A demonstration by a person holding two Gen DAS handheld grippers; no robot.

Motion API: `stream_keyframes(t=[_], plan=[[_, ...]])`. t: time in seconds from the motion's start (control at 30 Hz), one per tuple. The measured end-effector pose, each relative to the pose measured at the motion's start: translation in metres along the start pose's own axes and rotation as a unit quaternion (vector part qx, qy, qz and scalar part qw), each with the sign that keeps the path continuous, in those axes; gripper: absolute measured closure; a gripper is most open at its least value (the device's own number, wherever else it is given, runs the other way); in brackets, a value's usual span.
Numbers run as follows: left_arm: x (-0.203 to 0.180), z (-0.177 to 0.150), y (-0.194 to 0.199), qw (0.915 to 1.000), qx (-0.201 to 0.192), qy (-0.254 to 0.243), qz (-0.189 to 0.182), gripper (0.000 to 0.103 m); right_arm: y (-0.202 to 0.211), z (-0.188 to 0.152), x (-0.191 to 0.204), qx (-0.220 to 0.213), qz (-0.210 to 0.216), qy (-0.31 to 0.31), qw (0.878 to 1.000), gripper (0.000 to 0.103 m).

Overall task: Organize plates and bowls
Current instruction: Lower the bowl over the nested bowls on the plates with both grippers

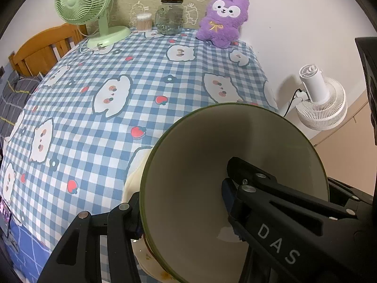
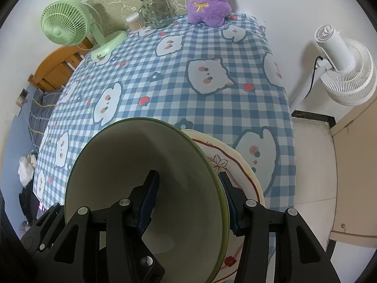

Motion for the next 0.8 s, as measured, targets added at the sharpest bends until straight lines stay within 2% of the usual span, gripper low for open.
stream_keyframes(t=[0.3, 0.37, 0.5, 0.8], plan=[[-0.001, -0.003, 0.002, 0.9999, 0.000, -0.007, -0.011, 0.043, 0.004, -0.007, -0.001, -0.007, -0.012, -0.004, 1.000, 0.048], [-0.002, -0.004, 0.002, 0.9999, 0.002, -0.010, -0.008, 0.039, 0.005, -0.009, -0.003, -0.005, -0.017, -0.007, 1.000, 0.045], [0.001, -0.007, 0.003, 0.9999, 0.004, -0.012, -0.001, 0.035, 0.010, -0.009, -0.005, -0.012, -0.030, -0.009, 0.999, 0.034], [0.007, -0.003, 0.014, 0.9997, -0.013, -0.018, 0.011, 0.021, 0.028, -0.008, -0.002, -0.034, -0.034, -0.008, 0.999, 0.027]])
Point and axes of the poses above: each gripper's, at about its wrist camera, not at the fingertips, and y roughly against the way its jaws point, x to its left, z to its top, the point moved 7 cm from there along -y, roughly the way its jaws point, and after that the axes turned 7 degrees about z, right-handed, at the moved point
